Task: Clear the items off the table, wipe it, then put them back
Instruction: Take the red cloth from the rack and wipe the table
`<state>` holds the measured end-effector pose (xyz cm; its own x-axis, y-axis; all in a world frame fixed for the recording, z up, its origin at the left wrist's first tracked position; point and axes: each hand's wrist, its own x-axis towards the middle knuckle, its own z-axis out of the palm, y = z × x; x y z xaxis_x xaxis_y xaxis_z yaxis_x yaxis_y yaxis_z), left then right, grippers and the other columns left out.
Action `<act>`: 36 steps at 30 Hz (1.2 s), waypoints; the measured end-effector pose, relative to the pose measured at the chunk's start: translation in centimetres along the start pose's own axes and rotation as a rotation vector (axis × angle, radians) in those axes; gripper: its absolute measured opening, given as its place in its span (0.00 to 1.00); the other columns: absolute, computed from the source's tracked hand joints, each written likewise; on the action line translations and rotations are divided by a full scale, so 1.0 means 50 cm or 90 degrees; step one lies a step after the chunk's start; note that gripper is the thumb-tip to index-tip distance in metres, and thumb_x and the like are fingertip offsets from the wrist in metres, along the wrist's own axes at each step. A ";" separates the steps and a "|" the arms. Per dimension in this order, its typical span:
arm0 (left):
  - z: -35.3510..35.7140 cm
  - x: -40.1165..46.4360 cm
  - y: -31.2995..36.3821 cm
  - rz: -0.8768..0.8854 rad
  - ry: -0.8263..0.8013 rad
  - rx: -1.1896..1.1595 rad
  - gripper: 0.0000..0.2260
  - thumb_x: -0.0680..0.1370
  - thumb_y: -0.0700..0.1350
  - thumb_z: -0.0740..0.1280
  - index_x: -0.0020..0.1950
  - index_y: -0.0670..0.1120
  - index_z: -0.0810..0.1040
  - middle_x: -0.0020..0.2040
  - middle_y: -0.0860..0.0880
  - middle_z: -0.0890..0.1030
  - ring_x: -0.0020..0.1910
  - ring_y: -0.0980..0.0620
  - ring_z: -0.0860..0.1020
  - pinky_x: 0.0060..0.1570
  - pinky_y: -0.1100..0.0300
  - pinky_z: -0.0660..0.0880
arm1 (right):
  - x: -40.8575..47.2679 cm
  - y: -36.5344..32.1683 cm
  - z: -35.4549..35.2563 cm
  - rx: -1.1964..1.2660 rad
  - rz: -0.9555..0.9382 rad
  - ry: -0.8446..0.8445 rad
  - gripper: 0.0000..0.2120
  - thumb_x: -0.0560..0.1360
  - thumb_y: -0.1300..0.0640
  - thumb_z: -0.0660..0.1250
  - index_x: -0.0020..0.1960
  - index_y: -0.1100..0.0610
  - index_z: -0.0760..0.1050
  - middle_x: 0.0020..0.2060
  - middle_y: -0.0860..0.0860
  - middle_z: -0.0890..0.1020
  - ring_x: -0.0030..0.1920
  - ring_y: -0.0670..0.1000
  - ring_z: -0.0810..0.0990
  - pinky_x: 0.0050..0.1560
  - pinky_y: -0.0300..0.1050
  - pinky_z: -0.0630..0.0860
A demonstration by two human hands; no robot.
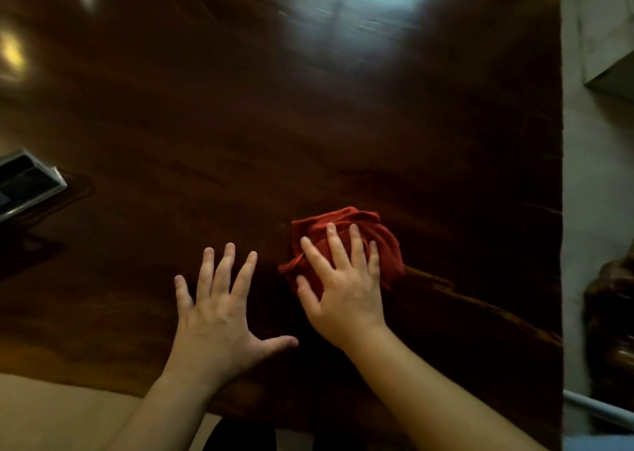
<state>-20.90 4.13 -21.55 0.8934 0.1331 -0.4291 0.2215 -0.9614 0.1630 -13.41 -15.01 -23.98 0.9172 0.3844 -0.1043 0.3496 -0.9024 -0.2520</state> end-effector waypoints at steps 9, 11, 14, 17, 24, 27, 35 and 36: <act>0.043 -0.054 0.039 0.014 -0.036 0.055 0.63 0.50 0.88 0.44 0.79 0.58 0.33 0.82 0.48 0.38 0.78 0.42 0.30 0.72 0.29 0.45 | -0.218 0.037 0.007 -0.022 -0.006 -0.096 0.34 0.76 0.33 0.59 0.79 0.37 0.54 0.81 0.52 0.57 0.80 0.60 0.44 0.75 0.67 0.44; 0.054 -0.071 0.045 0.006 -0.043 0.062 0.64 0.50 0.88 0.44 0.79 0.59 0.33 0.82 0.48 0.37 0.77 0.42 0.30 0.72 0.29 0.45 | -0.252 0.048 0.005 -0.025 -0.011 -0.117 0.34 0.76 0.33 0.58 0.79 0.37 0.53 0.81 0.52 0.56 0.80 0.60 0.45 0.74 0.66 0.45; 0.065 -0.095 0.049 -0.030 -0.046 0.066 0.63 0.51 0.88 0.45 0.79 0.59 0.33 0.82 0.48 0.35 0.77 0.41 0.29 0.71 0.28 0.45 | -0.274 0.058 -0.001 -0.032 -0.018 -0.136 0.35 0.75 0.32 0.58 0.79 0.37 0.54 0.81 0.53 0.56 0.80 0.61 0.47 0.75 0.65 0.43; 0.070 -0.114 0.049 -0.075 -0.046 0.041 0.63 0.51 0.87 0.48 0.78 0.60 0.31 0.81 0.49 0.33 0.77 0.41 0.28 0.71 0.28 0.44 | -0.272 0.052 -0.012 -0.036 -0.016 -0.159 0.35 0.75 0.32 0.58 0.79 0.37 0.55 0.80 0.53 0.58 0.80 0.61 0.48 0.74 0.64 0.42; 0.061 -0.149 0.005 -0.147 -0.015 -0.044 0.60 0.53 0.87 0.48 0.73 0.61 0.24 0.81 0.50 0.32 0.77 0.43 0.29 0.73 0.30 0.44 | -0.250 0.045 -0.052 -0.116 0.009 -0.269 0.38 0.70 0.26 0.44 0.77 0.31 0.37 0.80 0.50 0.43 0.78 0.56 0.35 0.74 0.61 0.38; 0.043 -0.167 -0.062 -0.188 0.014 -0.080 0.60 0.53 0.87 0.47 0.76 0.61 0.27 0.81 0.50 0.34 0.77 0.43 0.30 0.73 0.31 0.44 | -0.196 0.016 -0.102 -0.159 0.026 -0.321 0.40 0.65 0.22 0.47 0.76 0.30 0.51 0.78 0.47 0.54 0.75 0.56 0.49 0.72 0.61 0.55; -0.058 -0.191 -0.300 -0.337 0.207 -0.172 0.54 0.61 0.83 0.54 0.80 0.58 0.44 0.82 0.47 0.53 0.80 0.43 0.50 0.73 0.40 0.59 | 0.006 -0.168 -0.159 -0.149 -0.026 -0.353 0.27 0.72 0.29 0.64 0.67 0.37 0.71 0.50 0.39 0.74 0.52 0.42 0.77 0.53 0.43 0.79; -0.075 -0.190 -0.332 -0.351 0.246 -0.174 0.53 0.62 0.81 0.58 0.80 0.57 0.47 0.81 0.46 0.57 0.79 0.42 0.54 0.72 0.41 0.61 | 0.029 -0.202 -0.156 -0.124 -0.049 -0.338 0.25 0.73 0.31 0.65 0.66 0.37 0.71 0.47 0.38 0.71 0.48 0.40 0.76 0.46 0.38 0.78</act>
<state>-31.58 19.74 -16.85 0.6863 0.7055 -0.1770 0.7245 -0.6419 0.2511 -14.12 -6.86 -14.10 0.6836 0.4502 -0.5744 0.4865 -0.8678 -0.1012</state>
